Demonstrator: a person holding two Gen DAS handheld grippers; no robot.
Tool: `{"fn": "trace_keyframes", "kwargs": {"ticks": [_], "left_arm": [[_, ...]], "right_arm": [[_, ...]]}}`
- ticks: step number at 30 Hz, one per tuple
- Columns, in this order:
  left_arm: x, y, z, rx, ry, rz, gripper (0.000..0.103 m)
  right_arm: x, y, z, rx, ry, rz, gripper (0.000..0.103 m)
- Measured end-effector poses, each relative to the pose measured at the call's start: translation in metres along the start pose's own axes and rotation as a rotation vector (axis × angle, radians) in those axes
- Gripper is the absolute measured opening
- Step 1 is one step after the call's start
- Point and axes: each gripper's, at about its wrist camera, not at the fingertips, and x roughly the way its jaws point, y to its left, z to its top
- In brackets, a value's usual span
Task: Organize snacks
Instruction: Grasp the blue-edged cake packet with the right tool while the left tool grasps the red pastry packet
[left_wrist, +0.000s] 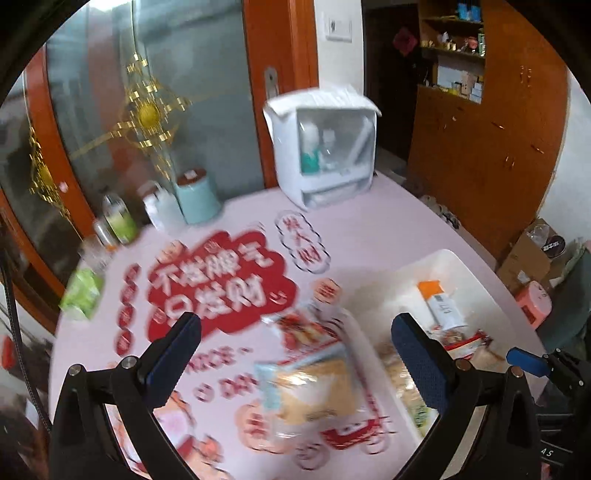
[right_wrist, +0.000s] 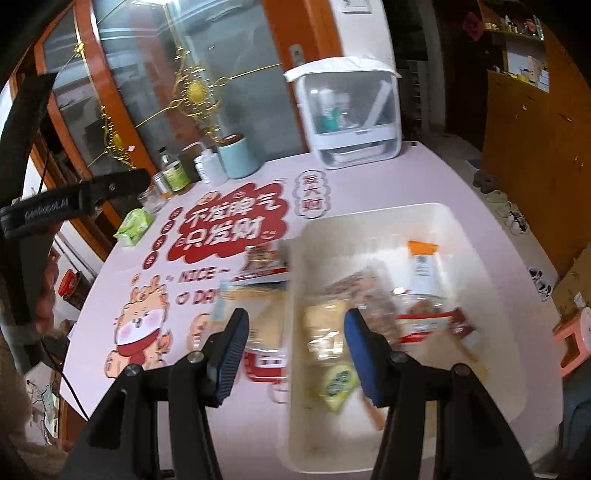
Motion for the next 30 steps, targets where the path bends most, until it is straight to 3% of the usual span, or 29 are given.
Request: {"fn": "trace_keyframes", "kwargs": {"ticks": [4,7,13,18,21,25,30], "left_arm": [[-0.010,0.033,0.007,0.087,0.027,-0.017,0.102],[-0.011,0.050,0.012,0.161,0.039,-0.044,0.102],[0.007,0.066,0.020,0.435,0.027,-0.087,0.102],[0.056,0.051,0.006,0.772,-0.008,-0.168,0.102],[0.100,0.037,-0.010,0.953,0.025,-0.214,0.102],[0.149,0.020,-0.033,1.102,0.090,-0.262,0.102],[0.189,0.004,-0.059,1.276,0.089,-0.314,0.102]], "right_arm": [[0.009,0.041,-0.004,0.002,0.012,0.003,0.055],[0.023,0.070,-0.009,0.021,0.029,-0.019,0.066],[0.059,0.093,-0.025,0.138,0.057,-0.083,0.068],[0.098,0.088,-0.042,0.283,0.104,-0.135,0.068],[0.119,0.078,-0.056,0.375,0.128,-0.163,0.068],[0.144,0.061,-0.073,0.511,0.164,-0.170,0.068],[0.167,0.047,-0.081,0.626,0.159,-0.181,0.068]]}}
